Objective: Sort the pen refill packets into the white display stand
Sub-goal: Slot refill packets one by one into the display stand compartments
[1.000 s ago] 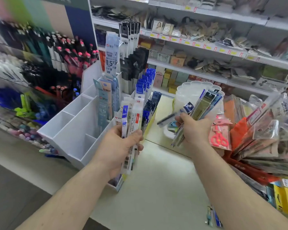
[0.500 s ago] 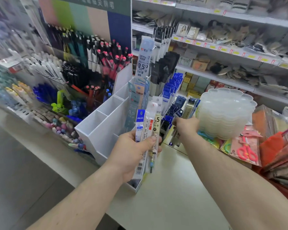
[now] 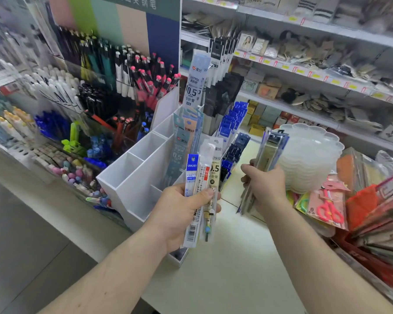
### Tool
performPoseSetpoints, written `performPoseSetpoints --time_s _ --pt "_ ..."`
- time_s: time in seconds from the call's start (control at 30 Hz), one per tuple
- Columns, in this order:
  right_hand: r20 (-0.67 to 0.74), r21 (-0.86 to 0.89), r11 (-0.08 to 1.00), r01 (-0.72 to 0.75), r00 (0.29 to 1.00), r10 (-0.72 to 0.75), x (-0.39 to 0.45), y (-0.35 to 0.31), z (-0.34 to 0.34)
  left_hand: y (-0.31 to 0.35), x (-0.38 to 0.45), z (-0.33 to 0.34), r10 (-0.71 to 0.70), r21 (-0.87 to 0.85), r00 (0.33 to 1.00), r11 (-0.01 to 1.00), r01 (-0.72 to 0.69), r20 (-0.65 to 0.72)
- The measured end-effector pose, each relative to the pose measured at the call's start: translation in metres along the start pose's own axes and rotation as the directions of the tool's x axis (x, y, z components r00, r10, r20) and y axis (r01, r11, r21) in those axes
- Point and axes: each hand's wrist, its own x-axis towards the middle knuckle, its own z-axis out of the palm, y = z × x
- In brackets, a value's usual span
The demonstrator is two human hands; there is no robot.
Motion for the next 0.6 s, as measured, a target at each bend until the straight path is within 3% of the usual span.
performPoseSetpoints --time_s 0.07,0.13,0.27,0.33,0.47,0.6 --pt "0.162 0.118 0.993 0.009 0.986 -0.028 -0.035 -0.018 -0.013 -0.001 0.002 0.003 -0.008 0.007 1.0 1.0 0.007 0.013" --pt "0.282 0.114 0.993 0.033 0.957 -0.064 -0.057 -0.029 -0.02 -0.004 0.002 0.007 -0.027 0.014 0.999 1.0 0.027 0.041" --pt "0.352 0.023 0.995 0.094 0.931 -0.096 -0.072 -0.037 -0.019 -0.007 0.003 0.018 -0.072 0.029 0.989 0.997 0.069 0.129" --pt "0.293 0.037 0.995 0.097 0.95 -0.103 -0.071 -0.037 -0.023 -0.008 0.003 0.021 -0.072 0.045 0.987 0.997 0.066 0.142" --pt "0.059 0.168 0.98 0.103 0.992 -0.115 -0.059 -0.028 -0.042 -0.004 0.008 0.012 0.011 0.211 1.0 0.977 -0.011 0.0" --pt "-0.06 0.25 0.955 0.158 0.987 -0.148 -0.057 -0.022 -0.049 0.005 0.003 -0.002 0.109 0.265 0.99 0.961 -0.082 -0.087"
